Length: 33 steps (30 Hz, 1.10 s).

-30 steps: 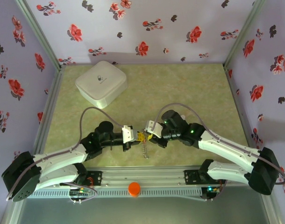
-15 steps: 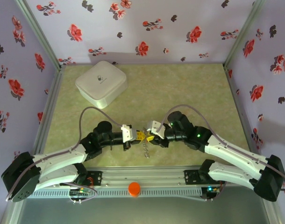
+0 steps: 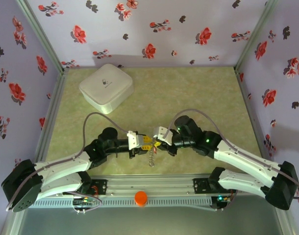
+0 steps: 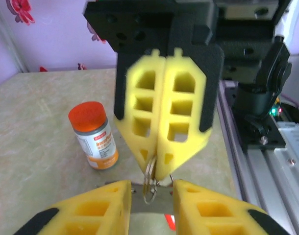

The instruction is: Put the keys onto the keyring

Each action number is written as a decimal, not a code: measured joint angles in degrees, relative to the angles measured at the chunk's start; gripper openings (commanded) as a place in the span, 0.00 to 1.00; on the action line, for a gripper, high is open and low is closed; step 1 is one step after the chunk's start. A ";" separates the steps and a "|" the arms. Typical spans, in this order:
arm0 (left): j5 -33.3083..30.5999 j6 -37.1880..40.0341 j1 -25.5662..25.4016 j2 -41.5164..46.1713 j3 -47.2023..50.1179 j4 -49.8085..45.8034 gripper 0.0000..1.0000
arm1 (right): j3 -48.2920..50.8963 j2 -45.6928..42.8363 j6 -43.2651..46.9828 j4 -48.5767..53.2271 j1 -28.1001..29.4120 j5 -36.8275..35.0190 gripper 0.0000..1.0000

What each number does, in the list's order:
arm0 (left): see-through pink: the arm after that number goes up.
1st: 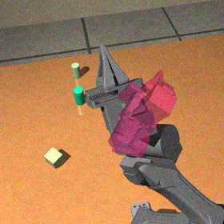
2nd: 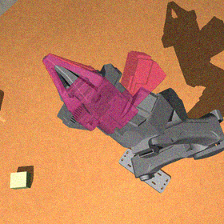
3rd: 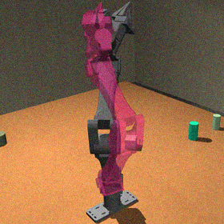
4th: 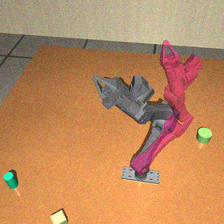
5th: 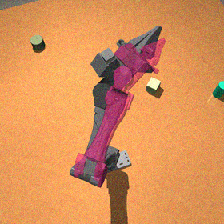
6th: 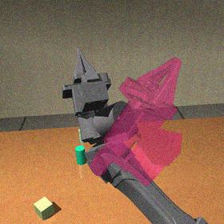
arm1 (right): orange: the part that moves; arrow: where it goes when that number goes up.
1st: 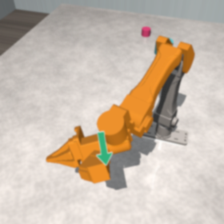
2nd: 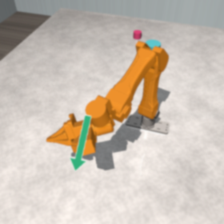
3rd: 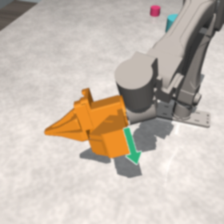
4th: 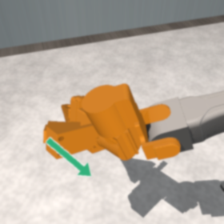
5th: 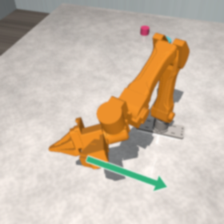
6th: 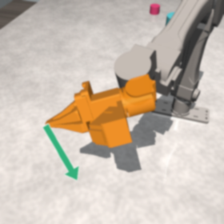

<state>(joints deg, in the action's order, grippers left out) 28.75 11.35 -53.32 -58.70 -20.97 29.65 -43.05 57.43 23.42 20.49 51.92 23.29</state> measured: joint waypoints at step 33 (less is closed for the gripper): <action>1.33 -0.83 -1.07 0.94 0.44 1.29 0.00 | 2.82 -6.82 -1.68 -0.98 -2.08 1.03 0.30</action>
<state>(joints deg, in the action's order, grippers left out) 30.09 10.52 -54.39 -57.76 -20.53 30.94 -40.23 50.61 21.74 19.51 49.84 24.32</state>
